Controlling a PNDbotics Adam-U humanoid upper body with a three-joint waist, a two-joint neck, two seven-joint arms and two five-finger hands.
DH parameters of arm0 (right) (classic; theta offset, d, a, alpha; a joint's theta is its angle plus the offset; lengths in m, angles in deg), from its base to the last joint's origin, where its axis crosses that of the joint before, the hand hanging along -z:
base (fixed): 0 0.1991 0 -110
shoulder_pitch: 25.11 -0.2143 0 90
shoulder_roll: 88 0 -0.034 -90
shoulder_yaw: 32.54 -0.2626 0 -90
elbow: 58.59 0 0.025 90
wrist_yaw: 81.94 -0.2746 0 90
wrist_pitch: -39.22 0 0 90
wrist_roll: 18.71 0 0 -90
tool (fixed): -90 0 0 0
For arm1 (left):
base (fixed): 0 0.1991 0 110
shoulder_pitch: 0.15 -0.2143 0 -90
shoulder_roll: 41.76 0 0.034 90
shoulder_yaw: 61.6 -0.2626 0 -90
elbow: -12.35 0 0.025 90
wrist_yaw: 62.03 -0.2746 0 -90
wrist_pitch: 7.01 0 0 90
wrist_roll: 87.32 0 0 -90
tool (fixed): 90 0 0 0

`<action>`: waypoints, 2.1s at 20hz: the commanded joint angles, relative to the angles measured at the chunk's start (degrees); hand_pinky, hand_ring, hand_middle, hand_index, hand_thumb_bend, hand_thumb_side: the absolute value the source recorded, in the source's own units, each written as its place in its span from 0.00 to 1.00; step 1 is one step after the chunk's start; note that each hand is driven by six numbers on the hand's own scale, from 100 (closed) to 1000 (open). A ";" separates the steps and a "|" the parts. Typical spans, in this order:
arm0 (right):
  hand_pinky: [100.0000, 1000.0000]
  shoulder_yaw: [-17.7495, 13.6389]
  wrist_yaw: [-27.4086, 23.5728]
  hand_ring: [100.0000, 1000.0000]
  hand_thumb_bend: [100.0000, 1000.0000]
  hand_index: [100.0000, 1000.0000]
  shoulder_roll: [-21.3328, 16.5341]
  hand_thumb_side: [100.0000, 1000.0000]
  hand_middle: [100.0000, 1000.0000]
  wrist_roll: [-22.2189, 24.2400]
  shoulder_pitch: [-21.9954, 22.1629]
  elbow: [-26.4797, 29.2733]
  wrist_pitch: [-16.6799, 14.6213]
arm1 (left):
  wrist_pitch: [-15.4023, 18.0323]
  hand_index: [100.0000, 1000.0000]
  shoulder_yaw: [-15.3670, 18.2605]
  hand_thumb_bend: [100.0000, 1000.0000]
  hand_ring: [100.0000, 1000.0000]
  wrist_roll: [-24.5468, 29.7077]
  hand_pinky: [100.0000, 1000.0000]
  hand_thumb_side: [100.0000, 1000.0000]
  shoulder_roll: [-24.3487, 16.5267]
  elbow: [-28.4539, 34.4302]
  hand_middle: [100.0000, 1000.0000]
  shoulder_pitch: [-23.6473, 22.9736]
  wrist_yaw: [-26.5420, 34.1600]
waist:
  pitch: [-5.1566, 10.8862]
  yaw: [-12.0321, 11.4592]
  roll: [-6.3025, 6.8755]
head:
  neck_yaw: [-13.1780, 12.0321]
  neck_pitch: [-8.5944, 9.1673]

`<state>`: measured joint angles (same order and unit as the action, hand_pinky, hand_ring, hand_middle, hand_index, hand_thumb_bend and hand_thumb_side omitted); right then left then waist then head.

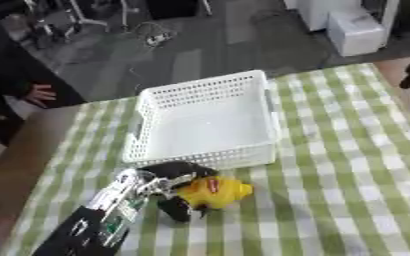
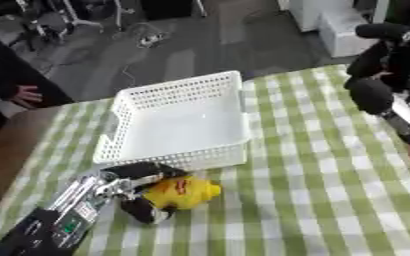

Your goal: Pick up objects on the table and place them in the box.

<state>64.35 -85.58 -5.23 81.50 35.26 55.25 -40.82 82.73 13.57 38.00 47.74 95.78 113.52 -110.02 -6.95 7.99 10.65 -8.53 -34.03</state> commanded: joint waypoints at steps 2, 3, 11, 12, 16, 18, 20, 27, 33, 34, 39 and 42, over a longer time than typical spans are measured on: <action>0.28 -0.23 -0.11 0.48 0.78 0.82 -0.40 0.55 0.49 -0.03 -1.14 0.75 -0.03 | -0.48 0.25 -0.62 0.00 0.00 -2.79 0.00 0.22 -0.33 -2.40 0.02 -1.05 1.50 | 0.16 -0.05 -0.46 | 0.43 0.04; 0.28 -0.23 -0.11 0.48 0.78 0.82 -0.40 0.55 0.49 -0.03 -1.14 0.75 -0.03 | -0.43 0.26 -0.67 0.00 0.00 -3.59 0.00 0.22 -0.30 -2.32 0.03 -1.13 2.15 | 0.16 -0.05 -0.46 | 0.44 0.04; 0.28 -0.24 -0.17 0.47 0.78 0.82 -0.49 0.56 0.48 -0.03 -1.08 0.75 -0.05 | -1.24 0.25 -0.72 0.00 0.00 -10.89 0.00 0.21 -0.46 1.47 0.00 -1.57 11.70 | 0.23 -0.15 -0.43 | 0.72 0.17; 0.28 -0.25 -0.17 0.47 0.78 0.82 -0.50 0.56 0.48 -0.03 -1.07 0.75 -0.05 | -1.43 0.25 -0.73 0.00 0.00 -10.99 0.00 0.21 -0.50 2.06 0.00 -1.58 12.04 | 0.23 -0.16 -0.43 | 0.72 0.21; 0.28 -0.30 -0.16 0.47 0.78 0.82 -0.53 0.56 0.48 -0.10 -1.03 0.75 -0.06 | -2.14 0.24 -0.43 0.00 0.00 -11.04 0.00 0.21 -0.57 5.01 0.00 -1.56 12.32 | 0.26 -0.21 -0.42 | 0.79 0.42; 0.28 -0.32 -0.15 0.47 0.78 0.82 -0.54 0.56 0.48 -0.13 -1.00 0.75 -0.06 | -2.43 0.24 -0.24 0.00 0.00 -11.35 0.00 0.21 -0.66 6.23 0.00 -1.58 12.53 | 0.27 -0.23 -0.41 | 0.82 0.62; 0.28 -0.33 -0.15 0.47 0.78 0.82 -0.55 0.56 0.48 -0.16 -0.98 0.75 -0.06 | -2.62 0.24 -0.09 0.00 0.00 -11.61 0.00 0.21 -0.78 7.09 0.00 -1.61 12.73 | 0.28 -0.24 -0.40 | 0.82 0.81; 0.28 -0.35 -0.10 0.47 0.78 0.82 -0.64 0.56 0.48 -0.23 -0.80 0.75 -0.04 | -2.86 0.24 0.59 0.00 0.00 -11.91 0.00 0.21 -1.45 10.58 0.00 -1.59 13.18 | 0.36 -0.36 -0.34 | 0.75 1.42; 0.28 -0.46 -0.06 0.47 0.78 0.82 -0.76 0.56 0.48 -0.37 -0.68 0.75 0.04 | -3.28 0.23 1.69 0.00 0.00 -12.27 0.00 0.21 -3.51 14.85 0.00 -1.44 14.04 | 0.49 -0.51 -0.23 | 0.88 1.54; 0.28 -0.49 -0.07 0.47 0.78 0.82 -0.77 0.56 0.48 -0.41 -0.68 0.75 0.04 | -3.44 0.23 1.90 0.00 0.00 -12.31 0.00 0.21 -4.00 15.64 0.00 -1.49 14.28 | 0.51 -0.52 -0.21 | 0.97 1.57; 0.28 -0.69 -0.05 0.47 0.77 0.82 -0.88 0.56 0.48 -0.68 -0.65 0.75 0.16 | -4.81 0.23 3.63 0.00 0.00 -12.25 0.00 0.21 -6.96 20.50 0.00 -1.80 17.20 | 0.67 -0.65 -0.03 | 1.62 1.81; 0.28 -0.78 -0.12 0.47 0.77 0.82 -0.95 0.56 0.48 -0.88 -0.63 0.75 0.20 | -6.01 0.23 5.30 0.00 0.00 -12.74 0.00 0.21 -8.69 23.49 0.00 -2.09 19.14 | 0.81 -0.76 0.05 | 2.24 2.05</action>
<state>64.13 -85.58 -5.25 80.87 35.29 55.25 -40.62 77.24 17.18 25.60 41.35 116.84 110.97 -92.01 -7.11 7.32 11.11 -6.89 -32.71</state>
